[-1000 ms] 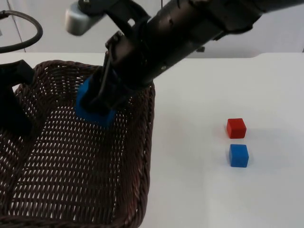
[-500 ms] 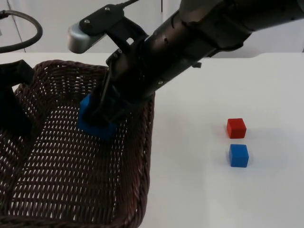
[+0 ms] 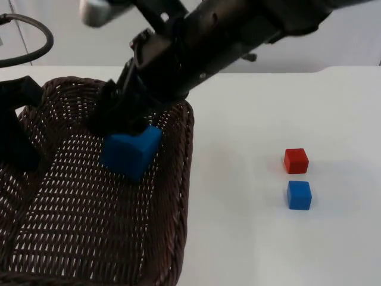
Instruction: Pick up the basket with the left hand and place the largest block into the basket with the right hand.
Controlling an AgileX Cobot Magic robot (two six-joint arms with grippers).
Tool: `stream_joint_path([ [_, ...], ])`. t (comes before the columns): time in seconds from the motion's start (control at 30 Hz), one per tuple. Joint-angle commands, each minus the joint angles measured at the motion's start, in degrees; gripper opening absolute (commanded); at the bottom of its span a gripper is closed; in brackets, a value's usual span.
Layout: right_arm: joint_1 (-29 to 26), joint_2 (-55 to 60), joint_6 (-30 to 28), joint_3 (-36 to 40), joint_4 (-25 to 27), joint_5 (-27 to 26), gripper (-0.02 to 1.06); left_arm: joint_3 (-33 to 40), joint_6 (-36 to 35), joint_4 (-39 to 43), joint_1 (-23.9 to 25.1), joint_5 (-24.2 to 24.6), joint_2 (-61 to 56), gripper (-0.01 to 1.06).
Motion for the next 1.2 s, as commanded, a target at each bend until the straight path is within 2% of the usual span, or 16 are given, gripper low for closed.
stream_joint_path([
  [0.0, -0.03, -2.18, 0.03, -0.51, -0.13, 1.74, 0.78, -0.18, 0.01, -1.89, 0.02, 0.41, -0.78, 0.0],
  [0.13, -0.26, -4.84, 0.03, -0.51, -0.9, 5.3, 0.78, -0.18, 0.01, -1.89, 0.02, 0.41, -0.78, 0.0],
  [0.2, -0.66, -6.54, 2.37, -0.51, -4.39, 7.84, 0.78, -0.18, 0.01, -1.89, 0.02, 0.41, -0.78, 0.0],
  [0.23, -0.66, -6.54, 2.37, -0.51, -4.39, 7.84, 0.78, -0.18, 0.01, -1.89, 0.02, 0.41, -0.78, 0.0],
  [0.37, -2.93, -9.65, 13.22, -0.51, -12.45, 13.57, 0.78, -0.18, 0.01, -1.89, 0.02, 0.41, -0.78, 0.0],
  [0.4, -2.93, -9.65, 13.22, -0.51, -12.45, 13.57, 0.78, -0.18, 0.01, -1.89, 0.02, 0.41, -0.78, 0.0],
  [0.47, -4.83, -10.77, 15.48, -0.51, -13.69, 17.12, 0.78, -0.18, 0.01, -1.89, 0.02, 0.41, -0.78, 0.0],
  [0.73, -9.75, -13.94, 15.53, -0.4, -13.51, 27.09, 0.78, -0.18, 0.01, -2.49, 0.02, 0.51, -0.78, 0.0],
  [1.17, -10.44, -18.67, 15.53, -0.4, -15.92, 30.35, 0.78, -0.18, 0.01, -2.34, 0.02, 0.28, -0.78, 0.0],
])
